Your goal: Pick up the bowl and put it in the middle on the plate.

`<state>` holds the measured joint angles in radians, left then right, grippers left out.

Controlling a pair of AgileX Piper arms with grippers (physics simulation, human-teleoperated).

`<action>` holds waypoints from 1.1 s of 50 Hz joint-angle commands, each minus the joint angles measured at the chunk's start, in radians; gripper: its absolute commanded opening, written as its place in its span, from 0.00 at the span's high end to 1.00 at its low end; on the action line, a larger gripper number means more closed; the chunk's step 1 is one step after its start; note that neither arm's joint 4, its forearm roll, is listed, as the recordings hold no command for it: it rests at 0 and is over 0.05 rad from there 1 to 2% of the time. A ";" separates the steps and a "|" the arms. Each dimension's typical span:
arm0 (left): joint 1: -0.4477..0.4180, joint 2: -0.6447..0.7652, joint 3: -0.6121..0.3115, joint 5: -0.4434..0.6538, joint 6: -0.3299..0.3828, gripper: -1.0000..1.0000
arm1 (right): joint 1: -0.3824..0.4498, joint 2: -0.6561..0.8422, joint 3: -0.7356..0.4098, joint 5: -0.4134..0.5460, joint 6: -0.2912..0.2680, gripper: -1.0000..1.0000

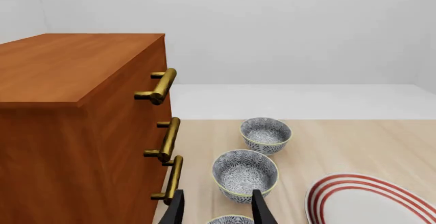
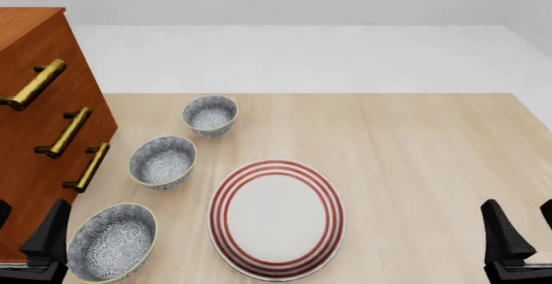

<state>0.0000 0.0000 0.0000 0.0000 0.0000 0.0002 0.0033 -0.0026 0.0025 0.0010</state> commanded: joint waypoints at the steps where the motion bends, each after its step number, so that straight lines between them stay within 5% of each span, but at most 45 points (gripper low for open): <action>1: 0.000 0.000 0.000 0.000 0.000 0.00 | 0.011 -0.001 0.002 0.018 -0.023 0.00; 12: 0.000 0.000 0.000 0.000 0.000 0.00 | 0.002 0.001 0.002 0.033 -0.013 0.00; 17: 0.000 0.000 0.000 0.000 0.000 0.00 | 0.011 0.138 -0.016 -0.057 -0.070 0.00; 28: 0.000 0.000 0.000 0.000 0.000 0.00 | 0.085 0.313 -0.485 0.188 -0.085 0.00; 36: 0.000 0.000 0.000 0.000 0.000 0.00 | 0.095 0.491 -0.792 0.352 -0.156 0.00; 38: 0.000 0.000 0.000 0.000 0.000 0.00 | 0.027 0.516 -0.871 0.399 -0.212 0.00; 43: 0.000 0.000 0.000 0.000 0.000 0.00 | 0.191 0.702 -1.064 0.476 -0.113 0.00; 44: 0.000 0.000 0.000 0.000 0.000 0.00 | 0.230 0.779 -1.129 0.513 -0.045 0.00; 55: 0.000 0.000 0.000 0.000 0.000 0.00 | 0.446 1.208 -1.508 0.622 0.024 0.00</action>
<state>0.0000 0.0000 0.0000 0.0000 0.0000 0.2855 0.8618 -1.1745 0.5050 -0.0441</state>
